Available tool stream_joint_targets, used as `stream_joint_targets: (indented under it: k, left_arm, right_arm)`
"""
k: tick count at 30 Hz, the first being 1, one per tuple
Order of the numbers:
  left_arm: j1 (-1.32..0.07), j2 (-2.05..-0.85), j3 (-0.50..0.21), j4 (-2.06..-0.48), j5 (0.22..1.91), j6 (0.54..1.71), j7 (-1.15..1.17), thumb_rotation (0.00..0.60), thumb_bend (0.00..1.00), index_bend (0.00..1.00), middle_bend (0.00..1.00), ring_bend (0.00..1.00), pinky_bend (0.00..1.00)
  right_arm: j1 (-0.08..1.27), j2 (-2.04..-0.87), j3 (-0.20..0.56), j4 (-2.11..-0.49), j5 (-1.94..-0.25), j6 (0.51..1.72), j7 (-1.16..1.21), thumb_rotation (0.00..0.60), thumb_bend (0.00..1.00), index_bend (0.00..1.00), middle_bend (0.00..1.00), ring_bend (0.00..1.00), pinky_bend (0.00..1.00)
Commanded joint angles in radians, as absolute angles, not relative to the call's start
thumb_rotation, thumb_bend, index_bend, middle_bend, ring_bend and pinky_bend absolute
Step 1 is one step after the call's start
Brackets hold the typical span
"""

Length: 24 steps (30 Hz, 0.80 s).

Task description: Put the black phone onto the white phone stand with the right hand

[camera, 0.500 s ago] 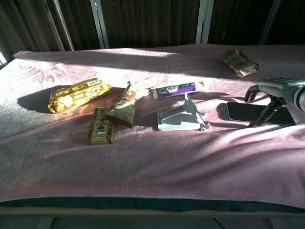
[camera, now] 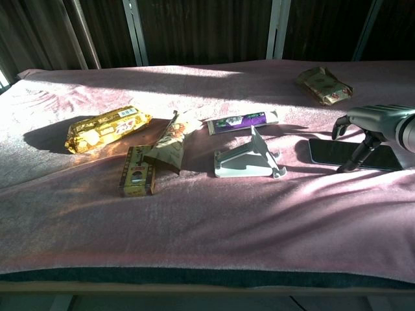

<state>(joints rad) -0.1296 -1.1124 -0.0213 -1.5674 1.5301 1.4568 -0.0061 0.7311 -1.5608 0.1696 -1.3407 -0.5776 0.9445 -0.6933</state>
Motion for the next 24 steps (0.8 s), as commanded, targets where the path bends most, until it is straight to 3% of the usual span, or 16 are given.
stream_joint_targets:
  k: [1,8,15,24]
  left_arm:
    - [-0.130,-1.113,-0.020,-1.568,1.532,1.456,-0.005,0.600,0.41,0.00,0.04,0.03,0.12]
    - [-0.132,-1.112,-0.021,-1.568,1.530,1.452,-0.007,0.600,0.41,0.00,0.04,0.03,0.12]
    - [-0.130,-1.111,-0.021,-1.567,1.532,1.455,-0.012,0.600,0.41,0.00,0.04,0.03,0.12]
    - [-0.129,-1.108,-0.022,-1.566,1.534,1.459,-0.021,0.600,0.41,0.00,0.03,0.03,0.12]
  right_arm:
    - [0.740,-1.568,0.165,-1.335,-0.565,0.949,-0.707,0.600,0.22,0.41,0.31,0.13,0.13]
    - [0.755,-1.585,0.161,-1.326,-0.547,0.956,-0.728,0.600,0.22,0.42,0.31,0.13,0.14]
    - [0.766,-1.593,0.152,-1.333,-0.541,0.992,-0.767,0.600,0.22,0.59,0.31,0.16,0.14]
    - [0.780,-1.608,0.137,-1.356,-0.547,1.045,-0.830,0.600,0.22,0.70,0.35,0.18,0.14]
